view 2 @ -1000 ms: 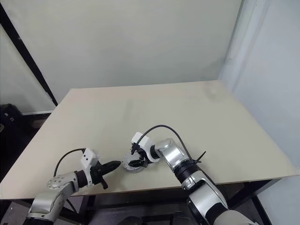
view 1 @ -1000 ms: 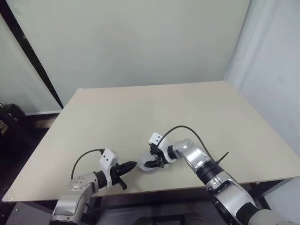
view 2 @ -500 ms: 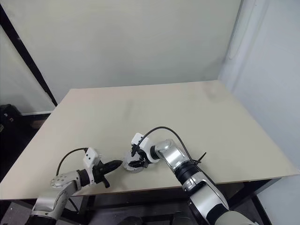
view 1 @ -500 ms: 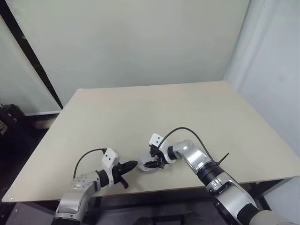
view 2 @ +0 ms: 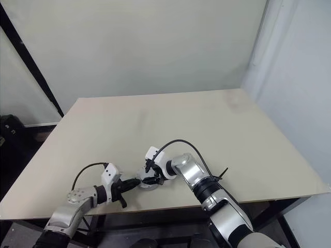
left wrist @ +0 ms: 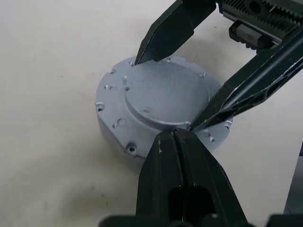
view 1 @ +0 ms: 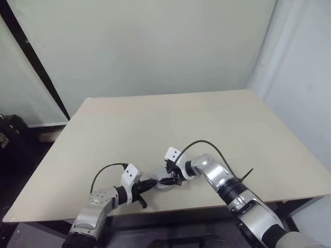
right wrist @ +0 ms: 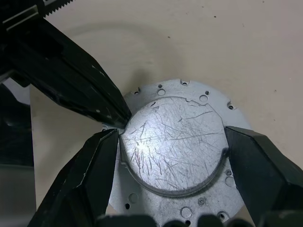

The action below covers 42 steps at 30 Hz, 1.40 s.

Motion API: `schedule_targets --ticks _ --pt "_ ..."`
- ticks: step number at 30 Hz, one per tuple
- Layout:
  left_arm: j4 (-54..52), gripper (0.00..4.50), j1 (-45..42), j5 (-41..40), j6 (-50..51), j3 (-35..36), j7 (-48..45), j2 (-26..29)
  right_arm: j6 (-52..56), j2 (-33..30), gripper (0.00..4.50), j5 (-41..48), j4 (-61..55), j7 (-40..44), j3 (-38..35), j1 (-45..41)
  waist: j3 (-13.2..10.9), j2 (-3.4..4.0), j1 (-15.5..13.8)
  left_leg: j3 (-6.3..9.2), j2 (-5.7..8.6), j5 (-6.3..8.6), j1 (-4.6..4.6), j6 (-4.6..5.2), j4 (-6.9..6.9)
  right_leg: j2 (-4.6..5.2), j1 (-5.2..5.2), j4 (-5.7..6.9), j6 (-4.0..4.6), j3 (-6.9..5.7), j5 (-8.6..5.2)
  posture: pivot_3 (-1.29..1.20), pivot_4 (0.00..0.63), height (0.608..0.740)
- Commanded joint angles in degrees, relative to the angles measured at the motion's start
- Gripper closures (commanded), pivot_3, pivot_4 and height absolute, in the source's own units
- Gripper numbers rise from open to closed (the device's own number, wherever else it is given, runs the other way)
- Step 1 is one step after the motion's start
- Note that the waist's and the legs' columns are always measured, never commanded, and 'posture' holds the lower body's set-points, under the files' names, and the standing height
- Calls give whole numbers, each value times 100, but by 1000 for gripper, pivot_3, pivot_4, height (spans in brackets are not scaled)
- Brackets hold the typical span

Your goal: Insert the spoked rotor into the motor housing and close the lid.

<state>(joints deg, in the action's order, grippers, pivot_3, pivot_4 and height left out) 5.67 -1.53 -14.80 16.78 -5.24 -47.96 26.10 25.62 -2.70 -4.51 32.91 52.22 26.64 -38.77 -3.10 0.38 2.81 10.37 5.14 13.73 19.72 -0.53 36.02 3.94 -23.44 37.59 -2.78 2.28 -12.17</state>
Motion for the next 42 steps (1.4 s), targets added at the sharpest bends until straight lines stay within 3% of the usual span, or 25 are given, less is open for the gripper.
schedule_targets --ticks 1,7,9,11,19,42 --pt "92 4500 -94 99 -7 -60 27 -14 17 -50 1133 -41 -96 -22 16 44 1 3 -2 1 0 0 0 0 0 0 0 0 0 0 0 0 0 740" --pt "137 4500 -102 150 12 -91 8 -2 -65 -38 1133 192 -231 -36 -272 50 0 5 -5 1 2 0 0 -1 3 2 3 0 2 1 -2 0 0 740" --pt "148 4500 -103 160 2 -98 17 -8 50 -7 422 384 -320 21 -446 31 0 5 -8 2 3 0 1 -1 3 2 3 0 2 1 -2 0 0 740" --pt "165 4500 -107 180 -12 -104 43 -19 107 -21 41 526 -424 69 -576 6 0 5 -8 3 3 0 2 -1 3 2 2 0 1 1 -1 0 0 740" --pt "269 4500 -184 236 -87 -130 91 -64 422 -262 41 783 -905 175 -823 29 -2 8 -10 2 0 0 2 -1 3 2 2 0 5 0 -4 0 0 740" --pt "509 4500 -376 389 -214 -198 3 -131 3174 -447 41 1666 -466 -862 -2038 86 -2 10 -133 -5 1 0 15 0 5 6 -2 -10 4 -2 -3 0 0 740"
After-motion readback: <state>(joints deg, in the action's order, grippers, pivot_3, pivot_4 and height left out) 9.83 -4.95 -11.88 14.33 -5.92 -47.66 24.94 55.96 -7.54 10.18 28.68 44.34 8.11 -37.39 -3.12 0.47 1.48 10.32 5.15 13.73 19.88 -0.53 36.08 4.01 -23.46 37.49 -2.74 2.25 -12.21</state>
